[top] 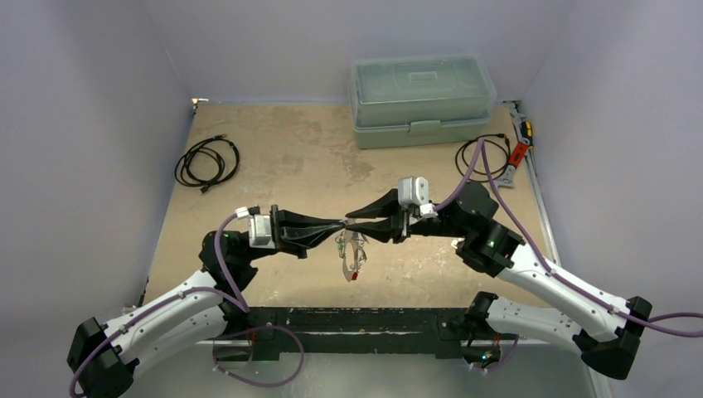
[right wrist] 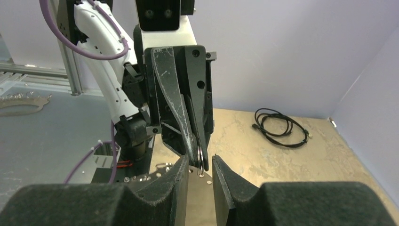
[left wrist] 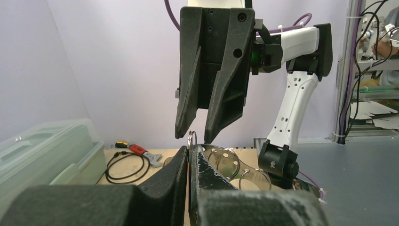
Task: Put the keys on the keyring
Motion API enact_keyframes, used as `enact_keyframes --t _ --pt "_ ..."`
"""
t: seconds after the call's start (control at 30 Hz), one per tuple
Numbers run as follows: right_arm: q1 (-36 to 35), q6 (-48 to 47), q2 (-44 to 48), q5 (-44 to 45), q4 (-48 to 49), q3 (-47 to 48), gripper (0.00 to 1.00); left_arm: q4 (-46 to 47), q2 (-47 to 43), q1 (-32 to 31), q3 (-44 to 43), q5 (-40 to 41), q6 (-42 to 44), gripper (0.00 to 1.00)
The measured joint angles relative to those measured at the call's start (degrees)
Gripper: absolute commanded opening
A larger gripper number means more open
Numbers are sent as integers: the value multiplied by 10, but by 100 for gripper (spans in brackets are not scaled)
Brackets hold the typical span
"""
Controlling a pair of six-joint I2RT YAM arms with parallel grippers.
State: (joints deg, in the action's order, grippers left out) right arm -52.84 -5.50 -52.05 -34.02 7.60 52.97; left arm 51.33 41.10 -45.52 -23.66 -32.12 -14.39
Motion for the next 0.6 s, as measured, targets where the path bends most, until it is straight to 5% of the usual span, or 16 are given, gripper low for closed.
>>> enact_keyframes --t 0.6 --pt "-1 5 5 19 8 -16 24 -1 -5 0 11 7 -1 0"
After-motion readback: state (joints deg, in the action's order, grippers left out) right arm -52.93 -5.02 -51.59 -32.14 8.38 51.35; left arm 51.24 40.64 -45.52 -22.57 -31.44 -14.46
